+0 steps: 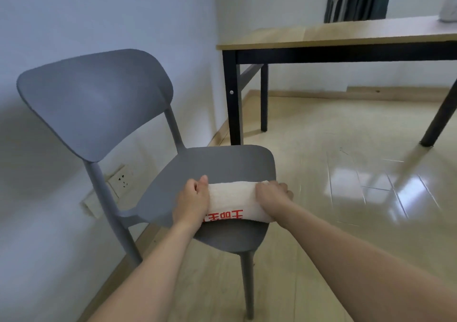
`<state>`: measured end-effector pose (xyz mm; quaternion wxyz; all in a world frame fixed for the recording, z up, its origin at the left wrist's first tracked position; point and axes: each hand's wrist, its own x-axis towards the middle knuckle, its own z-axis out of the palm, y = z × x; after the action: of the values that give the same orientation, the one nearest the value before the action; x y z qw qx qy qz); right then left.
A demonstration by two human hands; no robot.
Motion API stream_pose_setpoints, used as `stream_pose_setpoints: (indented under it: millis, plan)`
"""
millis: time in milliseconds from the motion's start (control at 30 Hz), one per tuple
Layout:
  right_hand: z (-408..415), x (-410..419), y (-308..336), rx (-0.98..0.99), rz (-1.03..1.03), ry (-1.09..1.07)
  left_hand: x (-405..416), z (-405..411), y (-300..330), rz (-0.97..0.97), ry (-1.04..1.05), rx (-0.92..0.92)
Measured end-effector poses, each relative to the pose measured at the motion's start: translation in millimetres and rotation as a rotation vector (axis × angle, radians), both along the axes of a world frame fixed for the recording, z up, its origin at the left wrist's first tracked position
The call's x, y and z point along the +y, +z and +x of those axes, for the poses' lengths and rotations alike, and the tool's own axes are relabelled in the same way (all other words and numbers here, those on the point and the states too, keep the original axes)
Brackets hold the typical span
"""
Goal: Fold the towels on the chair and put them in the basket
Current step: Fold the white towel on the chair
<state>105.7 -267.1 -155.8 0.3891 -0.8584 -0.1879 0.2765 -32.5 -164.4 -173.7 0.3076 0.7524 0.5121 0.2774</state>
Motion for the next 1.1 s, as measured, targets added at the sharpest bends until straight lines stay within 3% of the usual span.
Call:
stream_pose_setpoints:
  millis: [133, 300, 500, 733, 833, 967, 1100]
  plan:
    - [-8, -32, 30, 0.236, 0.187, -0.073, -34, -1, 31, -0.122, -0.046, -0.159]
    - [-11, -72, 58, 0.075, 0.279, -0.062, -61, -3, 74, -0.093, -0.046, -0.186]
    - [20, -56, 79, -0.04, 0.301, -0.073, -47, 23, 91, -0.136, -0.007, -0.199]
    - [103, 25, 34, 0.051, 0.21, -0.121, 32, 113, 53, -0.121, 0.004, -0.112]
    - [139, 47, 44, 0.068, 0.17, -0.14, 52, 151, 63, -0.141, 0.011, -0.092]
    - [180, 59, 116, 0.037, 0.158, -0.145, 60, 191, 144, -0.114, 0.014, -0.078]
    - [217, 64, 250, -0.024, 0.157, -0.157, 61, 225, 275, -0.113, 0.005, -0.104]
